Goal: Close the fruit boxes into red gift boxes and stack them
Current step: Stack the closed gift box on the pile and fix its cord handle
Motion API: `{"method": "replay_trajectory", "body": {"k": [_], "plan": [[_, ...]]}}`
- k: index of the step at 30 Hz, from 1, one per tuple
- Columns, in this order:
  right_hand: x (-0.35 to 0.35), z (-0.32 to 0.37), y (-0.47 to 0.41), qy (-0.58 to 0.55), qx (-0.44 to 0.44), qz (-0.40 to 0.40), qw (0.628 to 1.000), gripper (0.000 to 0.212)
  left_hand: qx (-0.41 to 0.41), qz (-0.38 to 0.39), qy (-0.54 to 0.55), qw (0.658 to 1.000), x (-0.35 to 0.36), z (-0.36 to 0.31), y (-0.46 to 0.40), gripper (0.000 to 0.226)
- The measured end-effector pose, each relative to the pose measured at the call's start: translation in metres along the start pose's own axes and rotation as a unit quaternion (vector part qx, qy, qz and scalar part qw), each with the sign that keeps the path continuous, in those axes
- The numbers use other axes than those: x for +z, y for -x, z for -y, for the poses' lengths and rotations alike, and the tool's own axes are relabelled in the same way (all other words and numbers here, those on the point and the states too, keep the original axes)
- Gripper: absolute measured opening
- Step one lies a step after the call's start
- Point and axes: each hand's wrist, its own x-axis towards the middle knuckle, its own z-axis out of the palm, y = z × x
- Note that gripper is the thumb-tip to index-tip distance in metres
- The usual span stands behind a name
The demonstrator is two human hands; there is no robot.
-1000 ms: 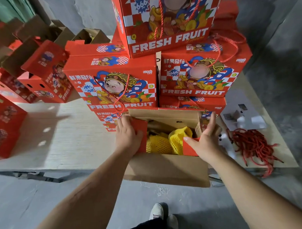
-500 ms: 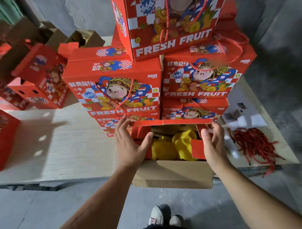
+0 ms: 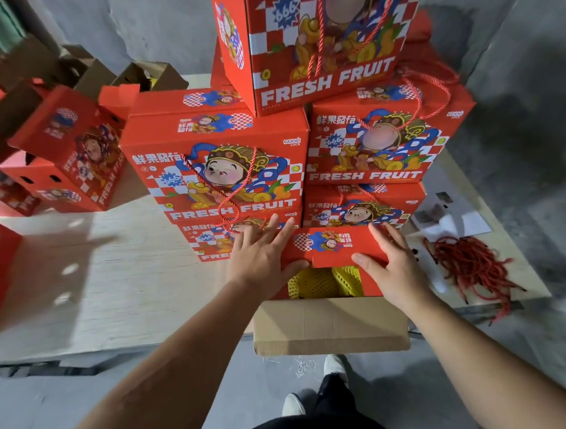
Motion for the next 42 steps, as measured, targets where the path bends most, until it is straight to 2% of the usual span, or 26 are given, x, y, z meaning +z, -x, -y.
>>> {"method": "replay_trajectory", "body": {"k": [3, 6, 8, 11, 14, 17, 19, 21, 22, 24, 26, 27, 30, 31, 33, 34, 35, 36, 37, 38, 39, 40, 42], "plan": [[0.001, 0.002, 0.001, 0.017, -0.012, -0.027, 0.999, 0.09, 0.004, 0.032, -0.012, 0.999, -0.006, 0.01, -0.012, 0.107], [0.002, 0.002, 0.002, 0.014, -0.006, -0.031, 0.999, 0.092, 0.003, 0.019, -0.012, 1.0, -0.002, 0.009, -0.013, 0.103], [0.003, 0.001, 0.003, 0.036, -0.002, -0.022, 0.999, 0.093, -0.002, -0.004, -0.01, 1.0, 0.006, 0.008, -0.007, 0.101], [0.002, 0.002, 0.001, 0.08, 0.016, 0.0, 0.997, 0.096, -0.023, 0.001, 0.02, 1.0, 0.011, 0.008, -0.004, 0.101], [0.001, 0.006, 0.001, 0.142, 0.036, 0.036, 0.989, 0.097, -0.033, 0.013, 0.077, 0.996, 0.011, 0.009, -0.009, 0.091], [0.002, 0.01, 0.0, 0.178, 0.076, 0.081, 0.978, 0.088, -0.043, 0.016, 0.094, 0.994, 0.012, 0.009, -0.01, 0.076], [0.0, 0.013, 0.004, 0.095, 0.095, 0.092, 0.987, 0.08, -0.049, 0.013, 0.105, 0.993, 0.012, 0.008, -0.01, 0.074], [-0.006, 0.012, 0.016, -0.072, 0.117, 0.055, 0.989, 0.069, -0.056, 0.018, 0.115, 0.992, 0.01, 0.007, -0.01, 0.076], [-0.008, 0.009, 0.027, -0.133, 0.153, 0.041, 0.978, 0.067, -0.059, 0.021, 0.116, 0.991, 0.01, 0.007, -0.01, 0.076], [-0.011, -0.001, 0.055, -0.154, 0.262, 0.05, 0.951, 0.074, -0.061, 0.025, 0.115, 0.991, 0.011, 0.007, -0.01, 0.077], [-0.017, -0.004, 0.078, -0.17, 0.387, 0.102, 0.901, 0.082, -0.059, 0.024, 0.126, 0.99, 0.01, 0.008, -0.011, 0.075], [-0.021, -0.003, 0.086, -0.207, 0.42, 0.124, 0.875, 0.077, -0.054, 0.023, 0.134, 0.989, 0.011, 0.009, -0.011, 0.074], [-0.038, -0.004, 0.088, -0.353, 0.398, 0.067, 0.844, 0.03, 0.009, 0.045, 0.137, 0.989, 0.009, 0.015, -0.014, 0.079], [-0.044, -0.002, 0.085, -0.407, 0.376, 0.04, 0.832, 0.02, 0.004, 0.052, 0.195, 0.979, 0.006, 0.017, -0.015, 0.077], [-0.057, 0.005, 0.073, -0.511, 0.336, 0.015, 0.791, 0.02, -0.034, 0.062, 0.302, 0.951, 0.003, 0.02, -0.019, 0.064], [-0.062, 0.01, 0.067, -0.547, 0.318, 0.006, 0.775, 0.023, -0.035, 0.077, 0.31, 0.947, 0.001, 0.023, -0.022, 0.065], [-0.064, 0.014, 0.063, -0.555, 0.294, -0.002, 0.778, 0.026, -0.024, 0.104, 0.283, 0.953, -0.001, 0.024, -0.022, 0.069], [-0.064, 0.016, 0.062, -0.522, 0.272, -0.009, 0.808, 0.03, -0.021, 0.132, 0.247, 0.96, -0.001, 0.024, -0.023, 0.075], [-0.062, 0.019, 0.064, -0.444, 0.242, -0.015, 0.863, 0.029, -0.021, 0.155, 0.212, 0.965, -0.003, 0.023, -0.024, 0.082], [-0.058, 0.019, 0.068, -0.328, 0.205, -0.024, 0.922, 0.018, -0.021, 0.166, 0.176, 0.97, -0.003, 0.021, -0.024, 0.09], [-0.052, 0.02, 0.073, -0.234, 0.167, -0.019, 0.958, 0.005, -0.02, 0.163, 0.134, 0.977, -0.002, 0.02, -0.025, 0.093], [-0.046, 0.021, 0.078, -0.172, 0.15, -0.013, 0.974, 0.017, -0.015, 0.148, 0.093, 0.985, 0.0, 0.018, -0.025, 0.091], [-0.037, 0.019, 0.086, -0.179, 0.147, -0.029, 0.972, 0.035, -0.01, 0.116, 0.043, 0.992, 0.002, 0.016, -0.024, 0.087]]}}
